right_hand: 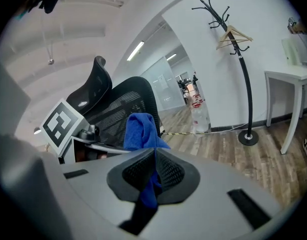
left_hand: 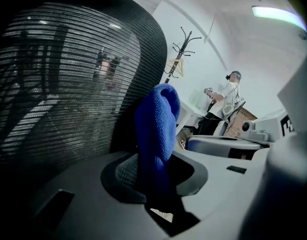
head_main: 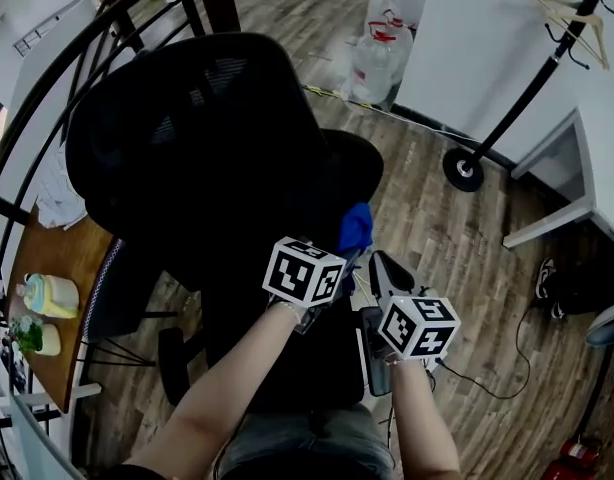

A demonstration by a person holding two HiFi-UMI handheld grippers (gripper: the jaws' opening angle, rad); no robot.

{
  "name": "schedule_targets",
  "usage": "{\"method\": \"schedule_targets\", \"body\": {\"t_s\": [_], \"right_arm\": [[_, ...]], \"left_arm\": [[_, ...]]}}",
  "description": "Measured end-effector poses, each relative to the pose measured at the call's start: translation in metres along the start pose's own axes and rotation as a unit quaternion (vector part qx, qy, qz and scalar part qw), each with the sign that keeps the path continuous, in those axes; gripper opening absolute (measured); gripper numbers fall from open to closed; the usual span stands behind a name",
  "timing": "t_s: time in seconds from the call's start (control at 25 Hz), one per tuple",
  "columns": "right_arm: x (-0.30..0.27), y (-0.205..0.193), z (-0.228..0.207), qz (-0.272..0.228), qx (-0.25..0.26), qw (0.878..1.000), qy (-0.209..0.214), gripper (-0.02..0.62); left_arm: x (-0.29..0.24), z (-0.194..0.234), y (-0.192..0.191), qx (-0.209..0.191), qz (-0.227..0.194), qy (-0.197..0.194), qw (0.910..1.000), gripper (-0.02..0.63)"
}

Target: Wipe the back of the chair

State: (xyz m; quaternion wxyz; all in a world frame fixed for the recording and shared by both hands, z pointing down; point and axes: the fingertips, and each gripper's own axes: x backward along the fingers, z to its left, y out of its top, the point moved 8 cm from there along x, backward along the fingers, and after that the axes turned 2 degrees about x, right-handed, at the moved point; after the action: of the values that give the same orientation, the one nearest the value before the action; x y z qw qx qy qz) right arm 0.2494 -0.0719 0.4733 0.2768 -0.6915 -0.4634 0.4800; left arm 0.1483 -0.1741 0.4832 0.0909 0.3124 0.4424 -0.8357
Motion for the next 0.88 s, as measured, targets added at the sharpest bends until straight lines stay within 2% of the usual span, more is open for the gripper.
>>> {"method": "schedule_targets", "body": {"t_s": [0.36, 0.88], "right_arm": [[-0.025, -0.003, 0.025, 0.022, 0.013, 0.999, 0.035, 0.029], [-0.062, -0.002, 0.092, 0.045, 0.047, 0.993, 0.095, 0.029]], "left_arm": [[0.025, 0.033, -0.005, 0.037, -0.027, 0.037, 0.9983, 0.11], [0.087, 0.08, -0.021, 0.087, -0.076, 0.074, 0.9905, 0.11]]}}
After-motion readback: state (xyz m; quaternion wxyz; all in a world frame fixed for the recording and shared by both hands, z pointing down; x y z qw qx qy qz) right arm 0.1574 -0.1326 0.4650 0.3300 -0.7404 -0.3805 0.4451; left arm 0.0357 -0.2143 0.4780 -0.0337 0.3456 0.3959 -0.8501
